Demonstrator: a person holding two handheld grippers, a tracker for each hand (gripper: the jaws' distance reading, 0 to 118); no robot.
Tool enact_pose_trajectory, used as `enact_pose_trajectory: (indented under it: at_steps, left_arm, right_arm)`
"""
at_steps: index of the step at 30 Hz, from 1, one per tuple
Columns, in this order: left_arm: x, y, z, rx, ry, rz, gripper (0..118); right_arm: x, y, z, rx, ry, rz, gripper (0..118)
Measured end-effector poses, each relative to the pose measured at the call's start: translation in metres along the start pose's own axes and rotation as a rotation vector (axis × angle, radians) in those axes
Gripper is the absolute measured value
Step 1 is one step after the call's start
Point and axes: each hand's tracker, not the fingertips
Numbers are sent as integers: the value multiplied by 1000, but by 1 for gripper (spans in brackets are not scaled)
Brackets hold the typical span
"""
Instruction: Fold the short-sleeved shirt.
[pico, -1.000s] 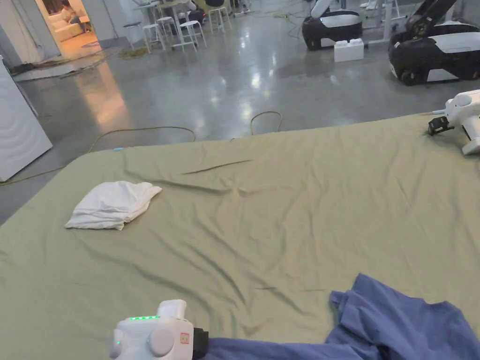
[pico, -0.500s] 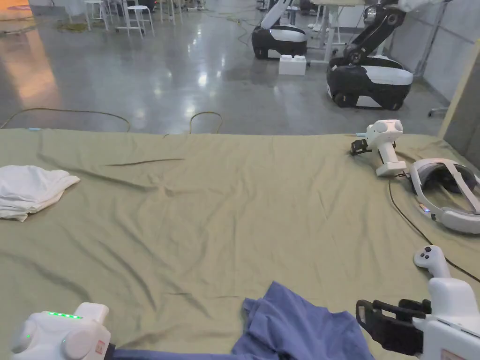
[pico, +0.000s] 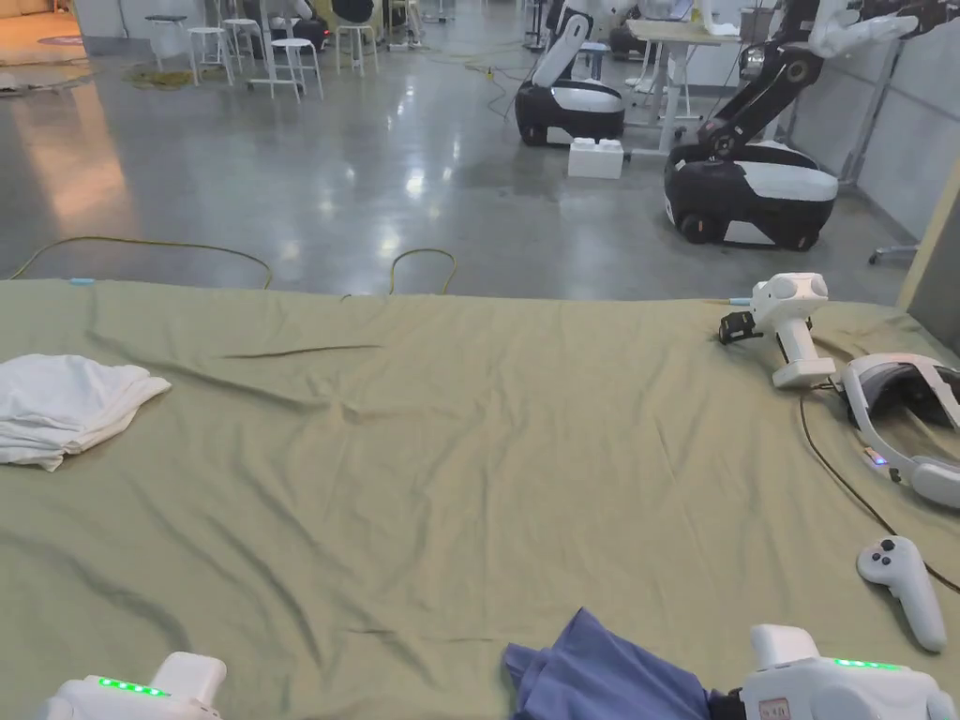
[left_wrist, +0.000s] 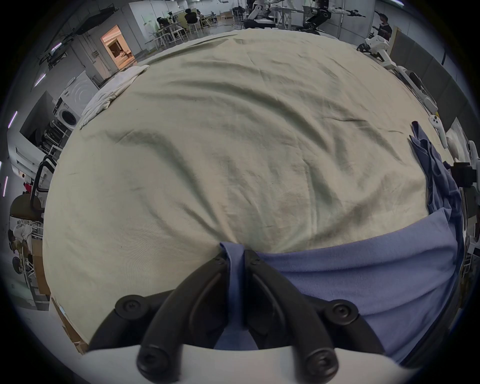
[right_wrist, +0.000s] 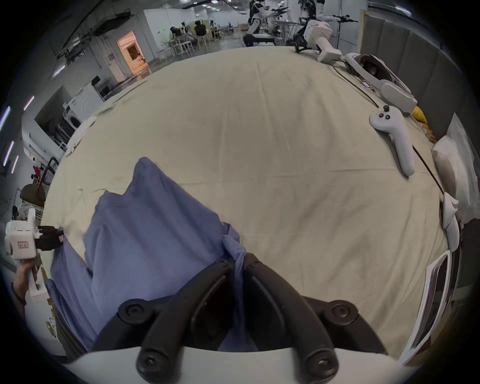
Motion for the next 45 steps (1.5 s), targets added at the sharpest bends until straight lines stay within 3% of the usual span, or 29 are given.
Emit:
enact_pose_trajectory:
  at_steps: [4,10,15,18,24,28,33,37,39,45]
  left_arm:
    - [-23,-4,8,56,-99,81,8]
    - [-65,-52,150,444,-423,327,7]
    - [-72,-67,293,754,-394,236,7]
    - [-82,-54,349,854,-450,270,7]
    - [-88,-34,443,1076,-322,200,7]
    - [-91,-16,471,1166,-266,233,7]
    - [-100,19,486,1180,-189,197,7]
    - [-107,50,487,1207,-147,216,7]
    - [-106,66,484,1238,-60,224,7]
    - [-109,123,473,1206,-82,244,7]
  right_arm:
    - [8,0,43,122,59,-49,5]
    - [15,-16,183,446,150,21,5]
    - [13,-21,289,702,181,18,5]
    - [2,-10,341,807,203,6,5]
    - [-7,22,417,979,183,22,5]
    - [-14,48,455,1040,182,9,5]
    - [-23,85,483,1104,88,48,5]
    - [-28,113,488,1114,44,62,5]
    - [-29,130,486,1119,38,61,5]
    - [-37,179,470,1117,-31,83,5]
